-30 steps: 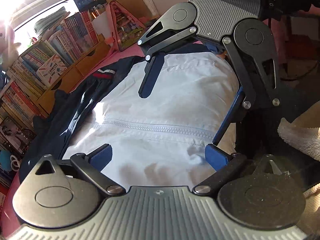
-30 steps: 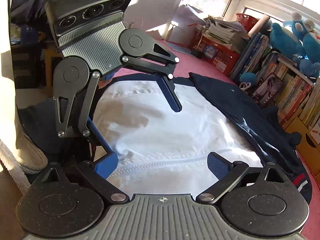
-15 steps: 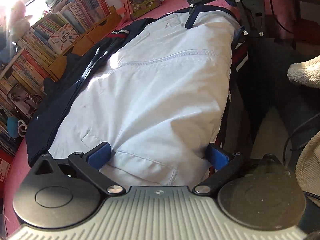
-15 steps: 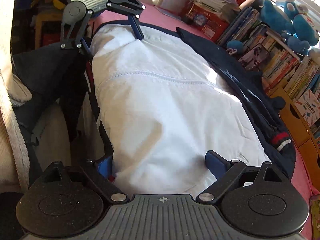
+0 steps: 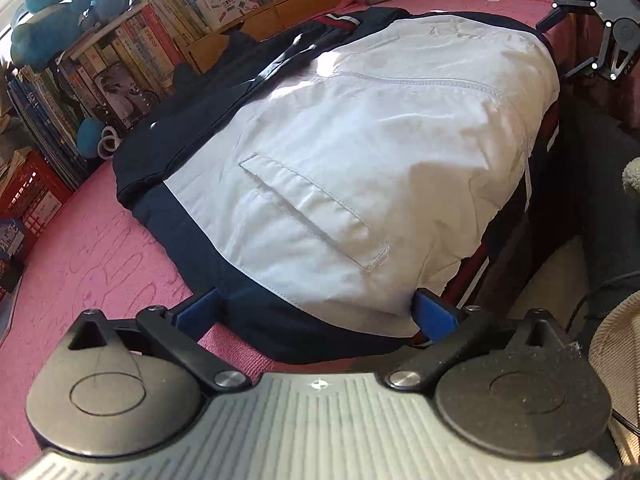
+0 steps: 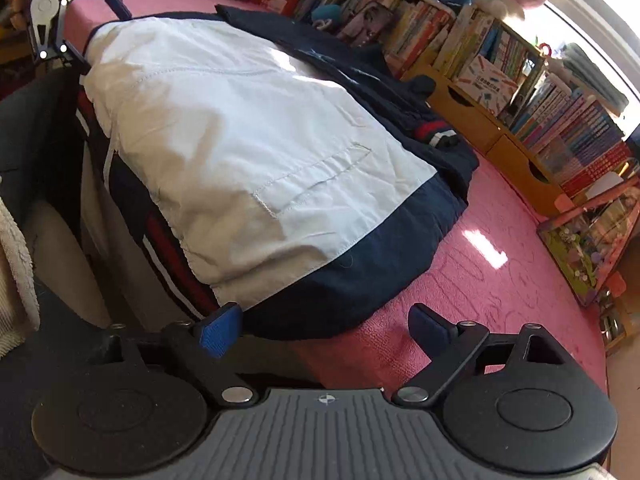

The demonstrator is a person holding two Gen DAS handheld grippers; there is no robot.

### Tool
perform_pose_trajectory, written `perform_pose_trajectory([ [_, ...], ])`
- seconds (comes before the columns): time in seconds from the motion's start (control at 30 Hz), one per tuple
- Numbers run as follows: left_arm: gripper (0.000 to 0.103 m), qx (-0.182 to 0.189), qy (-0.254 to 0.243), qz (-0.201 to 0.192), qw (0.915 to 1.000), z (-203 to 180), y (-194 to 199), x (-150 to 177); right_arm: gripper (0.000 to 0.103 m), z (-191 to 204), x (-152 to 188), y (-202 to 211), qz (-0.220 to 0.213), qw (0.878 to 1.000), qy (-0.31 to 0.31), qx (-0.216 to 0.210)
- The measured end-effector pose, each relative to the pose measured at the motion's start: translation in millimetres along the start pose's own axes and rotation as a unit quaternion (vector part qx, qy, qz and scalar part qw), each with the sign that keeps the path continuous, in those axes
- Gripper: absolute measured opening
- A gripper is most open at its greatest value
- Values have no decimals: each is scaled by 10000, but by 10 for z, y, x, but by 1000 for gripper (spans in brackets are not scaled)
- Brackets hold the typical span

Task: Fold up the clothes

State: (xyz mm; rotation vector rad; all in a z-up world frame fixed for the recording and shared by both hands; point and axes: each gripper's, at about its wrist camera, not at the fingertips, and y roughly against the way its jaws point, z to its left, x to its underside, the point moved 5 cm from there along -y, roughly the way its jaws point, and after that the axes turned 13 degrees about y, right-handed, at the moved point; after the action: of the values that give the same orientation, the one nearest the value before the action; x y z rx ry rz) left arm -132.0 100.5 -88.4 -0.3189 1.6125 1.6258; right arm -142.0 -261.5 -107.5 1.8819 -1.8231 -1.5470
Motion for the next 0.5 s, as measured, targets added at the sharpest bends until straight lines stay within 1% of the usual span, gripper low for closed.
perform_pose_trajectory([
  [0.03,101,160,239,30,9996,-11,77,28,89,5,45,72,-116,9995,-285,-87],
  [0.13,101,578,798,66,9951,-47,254,123,88,116,143,182,-255,9945,-875,-507],
  [0.2,101,864,1168,137,9893,-80,252,192,87,177,166,159,-300,9930,-972,-596],
  [0.27,101,922,1467,290,9844,-119,130,255,86,199,165,65,-293,9924,-1021,-615],
  [0.33,101,904,1641,396,9815,-147,-18,290,80,168,166,-71,-297,9893,-1234,-716],
  [0.37,101,927,1752,410,9793,-159,-105,293,78,139,165,-136,-314,9870,-1363,-787],
  [0.43,100,1054,2031,351,9728,-155,-229,272,77,59,162,-269,-383,9809,-1653,-952],
  [0.5,99,1235,2336,257,9641,-141,-323,249,76,-11,155,-375,-489,9710,-2000,-1217],
])
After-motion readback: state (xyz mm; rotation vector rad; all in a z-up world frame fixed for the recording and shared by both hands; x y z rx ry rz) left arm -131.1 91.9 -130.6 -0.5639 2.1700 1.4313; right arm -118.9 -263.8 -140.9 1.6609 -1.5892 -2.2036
